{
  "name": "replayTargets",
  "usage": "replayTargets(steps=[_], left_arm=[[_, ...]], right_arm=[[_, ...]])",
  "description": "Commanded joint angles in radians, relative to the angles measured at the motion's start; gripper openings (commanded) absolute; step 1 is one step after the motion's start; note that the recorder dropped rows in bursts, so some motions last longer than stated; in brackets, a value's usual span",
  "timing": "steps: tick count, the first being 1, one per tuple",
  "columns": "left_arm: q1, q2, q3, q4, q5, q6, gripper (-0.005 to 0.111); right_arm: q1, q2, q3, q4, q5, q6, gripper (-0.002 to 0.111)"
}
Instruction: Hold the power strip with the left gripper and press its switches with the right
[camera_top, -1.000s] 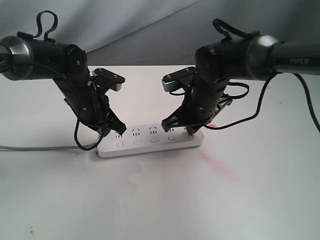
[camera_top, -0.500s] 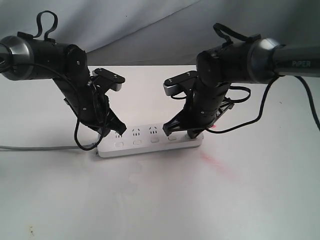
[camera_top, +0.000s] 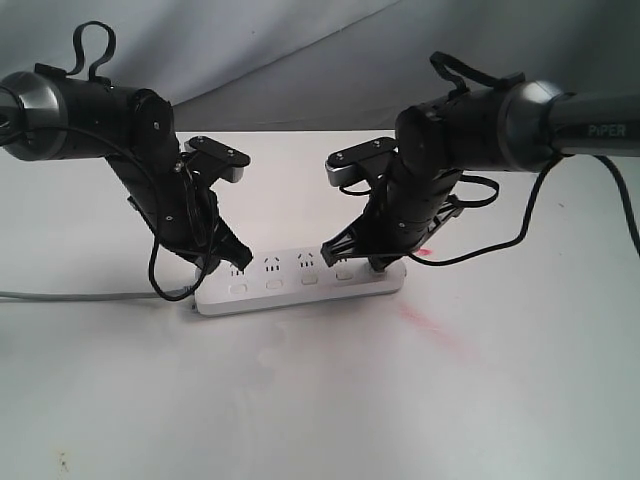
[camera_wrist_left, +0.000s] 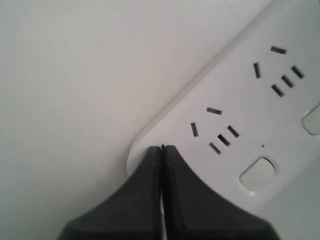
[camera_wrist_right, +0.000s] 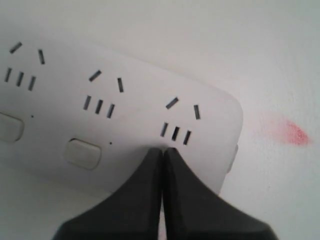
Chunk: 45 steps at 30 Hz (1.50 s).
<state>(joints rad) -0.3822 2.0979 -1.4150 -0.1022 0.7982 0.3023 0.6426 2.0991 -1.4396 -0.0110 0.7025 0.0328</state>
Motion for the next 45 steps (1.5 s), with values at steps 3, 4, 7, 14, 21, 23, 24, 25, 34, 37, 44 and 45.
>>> replayTargets(steps=[3,4,7,14,21,23,24,25,34,37,44,45], left_arm=[[-0.005,0.016,0.002,0.008,0.011,-0.013,0.000],[-0.005,0.016,0.002,0.008,0.011,-0.013,0.000],[-0.005,0.016,0.002,0.008,0.011,-0.013,0.000],[-0.005,0.016,0.002,0.008,0.011,-0.013,0.000],[-0.005,0.016,0.002,0.008,0.011,-0.013,0.000],[-0.005,0.016,0.002,0.008,0.011,-0.013,0.000],[-0.005,0.016,0.002,0.008,0.011,-0.013,0.000],[-0.005,0.016,0.002,0.008,0.011,-0.013,0.000],[-0.005,0.016,0.002,0.008,0.011,-0.013,0.000],[-0.005,0.016,0.002,0.008,0.009,-0.013,0.000],[-0.005,0.016,0.002,0.008,0.009,-0.013,0.000],[-0.005,0.016,0.002,0.008,0.009,-0.013,0.000]], right_arm=[[0.000,0.002,0.007,0.011,0.007,-0.002,0.000],[0.000,0.002,0.007,0.011,0.008,-0.002,0.000],[0.000,0.002,0.009,0.011,0.018,-0.002,0.000],[0.000,0.002,0.088,0.011,-0.065,0.006,0.000],[0.000,0.023,0.100,0.011,-0.069,0.022,0.000],[0.000,0.035,0.100,0.011,-0.067,0.022,0.000],[0.000,0.035,0.100,0.011,-0.069,0.022,0.000],[0.000,0.032,0.098,0.011,-0.071,0.022,0.000],[0.025,-0.092,0.064,0.027,-0.123,-0.008,0.000],[0.060,-0.090,0.066,0.027,-0.137,-0.033,0.000],[0.105,-0.034,0.066,0.011,-0.144,-0.033,0.000],[0.105,-0.029,0.066,0.011,-0.144,-0.033,0.000]])
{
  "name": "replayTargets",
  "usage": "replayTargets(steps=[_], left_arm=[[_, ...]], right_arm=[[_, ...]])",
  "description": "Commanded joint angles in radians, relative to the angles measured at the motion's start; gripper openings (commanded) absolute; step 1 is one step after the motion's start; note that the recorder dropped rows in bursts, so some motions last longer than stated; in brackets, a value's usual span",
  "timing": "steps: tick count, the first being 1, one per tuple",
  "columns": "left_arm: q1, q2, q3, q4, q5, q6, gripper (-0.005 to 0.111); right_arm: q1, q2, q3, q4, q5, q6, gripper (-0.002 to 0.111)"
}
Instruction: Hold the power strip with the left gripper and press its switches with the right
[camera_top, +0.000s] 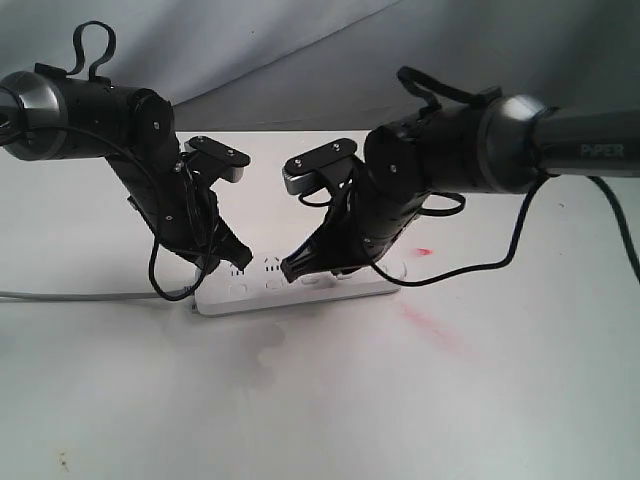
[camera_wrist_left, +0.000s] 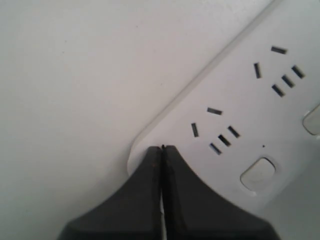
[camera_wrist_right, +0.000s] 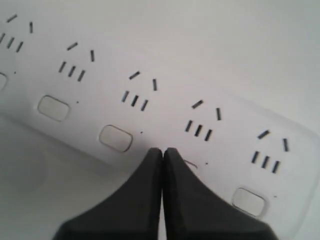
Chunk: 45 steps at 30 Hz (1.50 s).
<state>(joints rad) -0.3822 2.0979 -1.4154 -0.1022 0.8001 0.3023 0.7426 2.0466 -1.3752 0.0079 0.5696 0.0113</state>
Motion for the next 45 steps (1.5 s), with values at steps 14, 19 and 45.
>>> replayTargets(steps=[14,19,45], left_arm=[[-0.005,0.016,0.002,0.008,0.001,-0.013,0.000],[-0.005,0.016,0.002,0.008,0.001,-0.013,0.000],[-0.005,0.016,0.002,0.008,0.007,-0.013,0.000]], right_arm=[[0.004,0.030,0.001,-0.051,-0.078,0.076,0.000],[0.004,0.030,0.001,-0.056,-0.060,0.076,0.000],[0.004,0.114,0.035,-0.131,0.060,0.170,0.000]])
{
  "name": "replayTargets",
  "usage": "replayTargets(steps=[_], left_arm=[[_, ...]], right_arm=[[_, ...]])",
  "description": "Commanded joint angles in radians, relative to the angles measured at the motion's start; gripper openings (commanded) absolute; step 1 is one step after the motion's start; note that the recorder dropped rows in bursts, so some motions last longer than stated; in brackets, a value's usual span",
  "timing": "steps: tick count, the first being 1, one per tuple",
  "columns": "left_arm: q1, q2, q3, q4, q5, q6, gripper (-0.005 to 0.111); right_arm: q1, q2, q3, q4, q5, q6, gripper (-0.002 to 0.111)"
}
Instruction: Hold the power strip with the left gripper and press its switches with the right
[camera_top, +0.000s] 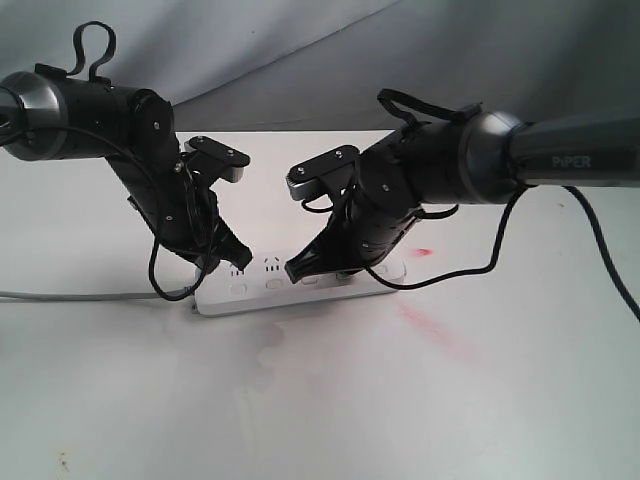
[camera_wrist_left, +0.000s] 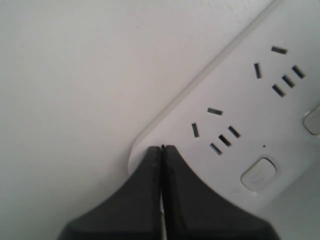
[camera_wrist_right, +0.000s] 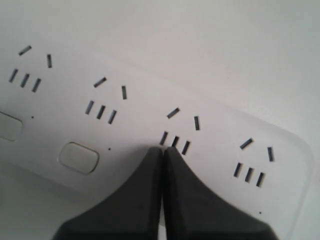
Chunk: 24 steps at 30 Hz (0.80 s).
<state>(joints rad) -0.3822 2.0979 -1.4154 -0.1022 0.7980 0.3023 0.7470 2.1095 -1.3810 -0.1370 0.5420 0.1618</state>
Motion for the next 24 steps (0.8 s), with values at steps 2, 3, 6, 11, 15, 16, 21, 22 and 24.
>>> replayTargets(steps=[2,3,6,11,15,16,21,22,24], left_arm=[[-0.005,0.016,0.002,0.008,0.010,-0.013,0.000],[-0.005,0.016,0.002,0.008,0.010,-0.013,0.000],[-0.005,0.016,0.002,0.008,0.010,-0.013,0.000],[-0.005,0.016,0.002,0.008,0.007,-0.013,0.000],[-0.005,0.016,0.002,0.008,0.007,-0.013,0.000],[-0.005,0.016,0.002,0.008,0.007,-0.013,0.000],[-0.005,0.016,0.002,0.008,-0.012,-0.013,0.000],[-0.005,0.016,0.002,0.008,-0.013,-0.013,0.000],[-0.005,0.016,0.002,0.008,-0.013,-0.013,0.000]], right_arm=[[0.000,0.051,0.057,0.014,0.092,0.023,0.000],[0.000,0.051,0.059,0.016,0.103,0.023,0.000],[0.002,0.051,0.059,0.016,0.118,0.026,0.000],[0.002,0.021,0.030,-0.006,0.081,0.026,0.000],[0.002,-0.024,0.022,0.025,-0.003,0.026,0.000],[0.002,-0.030,0.022,0.039,-0.016,0.021,0.000],[0.023,-0.032,0.022,0.074,-0.041,0.005,0.000],[0.033,-0.032,0.022,0.092,-0.056,-0.003,0.000],[0.042,-0.032,0.022,0.100,-0.080,-0.005,0.000]])
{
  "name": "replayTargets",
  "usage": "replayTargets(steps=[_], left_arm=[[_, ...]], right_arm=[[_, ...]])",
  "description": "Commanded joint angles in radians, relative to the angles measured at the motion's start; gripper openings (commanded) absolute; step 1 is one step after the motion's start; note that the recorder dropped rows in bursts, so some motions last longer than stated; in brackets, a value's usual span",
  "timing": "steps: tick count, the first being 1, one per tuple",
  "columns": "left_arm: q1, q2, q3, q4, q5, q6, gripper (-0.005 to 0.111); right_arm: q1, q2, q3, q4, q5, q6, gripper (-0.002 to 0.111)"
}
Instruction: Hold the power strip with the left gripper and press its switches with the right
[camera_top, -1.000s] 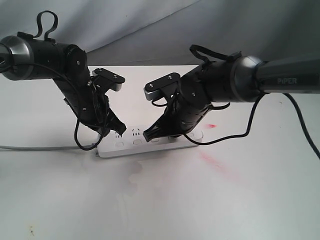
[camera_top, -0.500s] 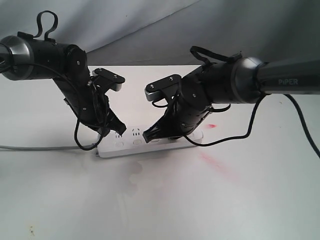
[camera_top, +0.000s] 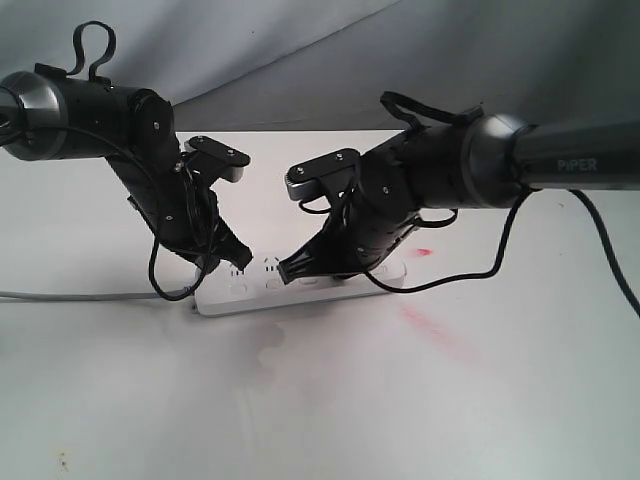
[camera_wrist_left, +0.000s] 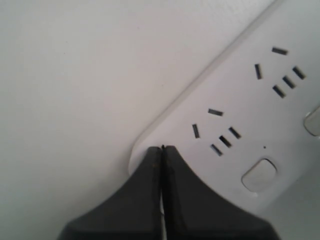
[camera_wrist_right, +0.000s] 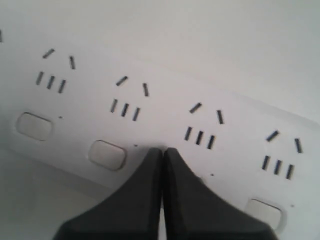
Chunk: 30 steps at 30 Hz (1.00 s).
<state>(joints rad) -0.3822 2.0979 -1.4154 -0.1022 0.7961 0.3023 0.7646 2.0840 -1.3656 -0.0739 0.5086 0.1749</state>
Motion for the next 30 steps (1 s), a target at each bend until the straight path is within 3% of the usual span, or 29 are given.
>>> replayTargets(steps=[1,16,30], left_arm=[[-0.005,0.016,0.002,0.008,-0.011,-0.013,0.000],[-0.005,0.016,0.002,0.008,-0.006,-0.013,0.000],[-0.005,0.016,0.002,0.008,0.013,-0.013,0.000]], right_arm=[[0.028,-0.007,0.007,0.037,-0.057,-0.018,0.000],[0.042,0.018,0.003,0.038,-0.076,-0.018,0.000],[0.042,0.063,0.003,0.041,0.015,-0.010,0.000]])
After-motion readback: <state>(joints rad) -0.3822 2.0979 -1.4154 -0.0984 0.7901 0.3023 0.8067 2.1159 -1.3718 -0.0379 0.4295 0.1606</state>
